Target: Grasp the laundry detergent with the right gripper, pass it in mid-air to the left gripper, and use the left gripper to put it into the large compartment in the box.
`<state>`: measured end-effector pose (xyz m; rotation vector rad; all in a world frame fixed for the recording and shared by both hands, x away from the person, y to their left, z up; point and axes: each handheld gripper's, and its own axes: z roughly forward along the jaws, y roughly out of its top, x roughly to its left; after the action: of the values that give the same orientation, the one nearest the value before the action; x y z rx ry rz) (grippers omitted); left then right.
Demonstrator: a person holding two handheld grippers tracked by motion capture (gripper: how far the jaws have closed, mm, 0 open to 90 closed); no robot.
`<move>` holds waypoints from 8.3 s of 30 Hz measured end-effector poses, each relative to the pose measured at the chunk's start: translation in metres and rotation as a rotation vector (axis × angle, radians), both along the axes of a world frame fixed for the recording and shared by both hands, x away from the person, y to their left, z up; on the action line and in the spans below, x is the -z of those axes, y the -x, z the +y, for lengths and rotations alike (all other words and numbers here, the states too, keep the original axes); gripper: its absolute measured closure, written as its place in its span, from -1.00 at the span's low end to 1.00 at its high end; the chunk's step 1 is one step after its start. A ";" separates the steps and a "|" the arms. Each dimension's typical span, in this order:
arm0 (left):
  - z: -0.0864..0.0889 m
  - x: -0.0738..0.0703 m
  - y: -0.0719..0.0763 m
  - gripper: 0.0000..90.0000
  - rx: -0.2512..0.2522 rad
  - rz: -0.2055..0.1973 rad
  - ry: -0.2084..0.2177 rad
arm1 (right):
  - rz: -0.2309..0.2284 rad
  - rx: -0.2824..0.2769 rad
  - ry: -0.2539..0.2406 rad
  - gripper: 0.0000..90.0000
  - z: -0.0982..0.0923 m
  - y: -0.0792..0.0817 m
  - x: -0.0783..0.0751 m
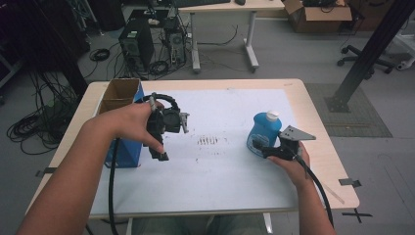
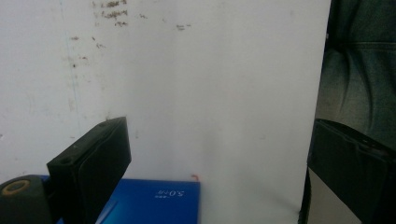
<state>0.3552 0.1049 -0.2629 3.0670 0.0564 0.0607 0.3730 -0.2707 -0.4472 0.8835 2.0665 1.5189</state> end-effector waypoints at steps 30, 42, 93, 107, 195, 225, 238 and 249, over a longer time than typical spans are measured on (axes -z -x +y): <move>0.000 -0.001 0.003 -0.86 0.001 -0.003 0.015 | -0.015 -0.025 0.018 -0.02 0.001 0.000 0.001; 0.003 -0.005 0.003 -0.86 -0.014 0.001 0.017 | -0.052 -0.062 0.028 -0.02 -0.002 0.005 -0.027; -0.014 -0.033 -0.006 -0.87 0.000 -0.003 -0.017 | -0.101 -0.509 0.124 -0.02 0.022 0.039 -0.114; -0.018 -0.030 -0.006 -0.87 0.003 0.003 -0.018 | -0.104 -0.587 0.130 -0.02 0.044 0.041 -0.107; -0.048 -0.016 -0.003 -0.87 0.050 0.002 -0.032 | -0.016 -0.747 0.073 -0.02 0.166 0.014 -0.039; -0.055 -0.011 0.000 -0.89 0.046 -0.012 -0.017 | -0.038 -0.775 0.054 -0.02 0.195 0.012 -0.040; -0.059 -0.007 0.000 -0.87 0.041 -0.026 -0.016 | -0.048 -0.768 0.051 -0.02 0.195 0.012 -0.042; -0.060 -0.009 0.002 -0.64 0.045 -0.029 -0.018 | -0.041 -0.772 0.053 -0.02 0.197 0.013 -0.043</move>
<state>0.3528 0.0448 -0.2536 3.0832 -0.0151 0.1040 0.3603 -0.0734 -0.4046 -0.0057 2.5488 1.7870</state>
